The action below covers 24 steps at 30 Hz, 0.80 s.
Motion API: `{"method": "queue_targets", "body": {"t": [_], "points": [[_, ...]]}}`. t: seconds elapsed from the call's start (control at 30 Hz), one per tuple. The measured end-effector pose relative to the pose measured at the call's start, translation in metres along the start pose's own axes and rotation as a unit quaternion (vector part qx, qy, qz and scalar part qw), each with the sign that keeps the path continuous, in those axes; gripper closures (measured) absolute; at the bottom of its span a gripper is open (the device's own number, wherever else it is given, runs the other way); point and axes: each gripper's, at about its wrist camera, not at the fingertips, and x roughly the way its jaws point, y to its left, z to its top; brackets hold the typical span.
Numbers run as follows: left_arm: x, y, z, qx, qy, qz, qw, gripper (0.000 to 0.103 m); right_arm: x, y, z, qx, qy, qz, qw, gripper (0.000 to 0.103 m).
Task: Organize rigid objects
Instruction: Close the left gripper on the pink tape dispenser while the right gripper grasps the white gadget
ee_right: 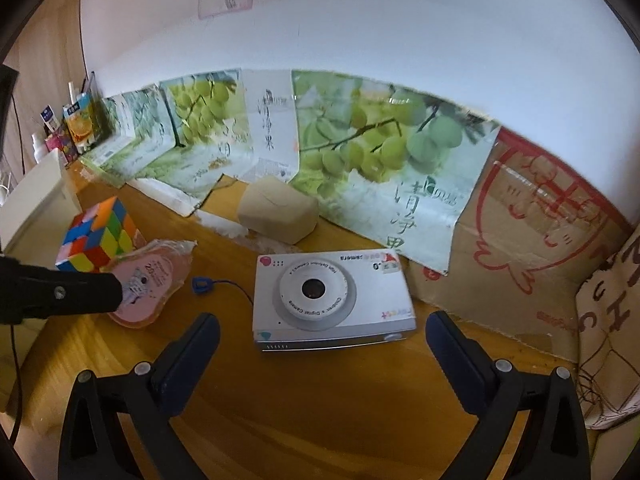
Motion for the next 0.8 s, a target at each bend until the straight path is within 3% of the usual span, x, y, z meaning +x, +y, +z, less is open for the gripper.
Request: {"method": "queue_targets", "body": {"t": [0.13, 0.2, 0.3, 0.47, 0.63, 0.8], "points": [[0.002, -0.002, -0.001, 0.002, -0.008, 0.006, 0.9999, 0.025, 0.009, 0.004, 0.0, 0.002, 0.004, -0.026, 1.0, 0.0], [0.005, -0.004, -0.001, 0.008, -0.006, 0.007, 0.9999, 0.033, 0.012, 0.005, 0.0, 0.005, 0.002, -0.034, 0.999, 0.0], [0.008, -0.007, -0.001, 0.015, -0.003, 0.006, 0.9999, 0.035, 0.018, 0.005, -0.001, 0.001, 0.011, -0.043, 0.999, 0.0], [0.02, -0.002, 0.002, -0.007, 0.021, -0.011, 0.9997, 0.055, 0.027, 0.0, 0.0, 0.019, 0.027, -0.035, 0.999, 0.0], [0.023, 0.003, 0.005, -0.019, 0.015, -0.013, 0.9996, 0.06, 0.027, -0.001, -0.001, 0.025, 0.025, -0.03, 0.999, 0.002], [0.024, 0.001, 0.008, -0.02, 0.011, -0.04, 0.999, 0.072, 0.023, -0.005, -0.001, 0.035, 0.021, -0.028, 0.999, 0.008]]}}
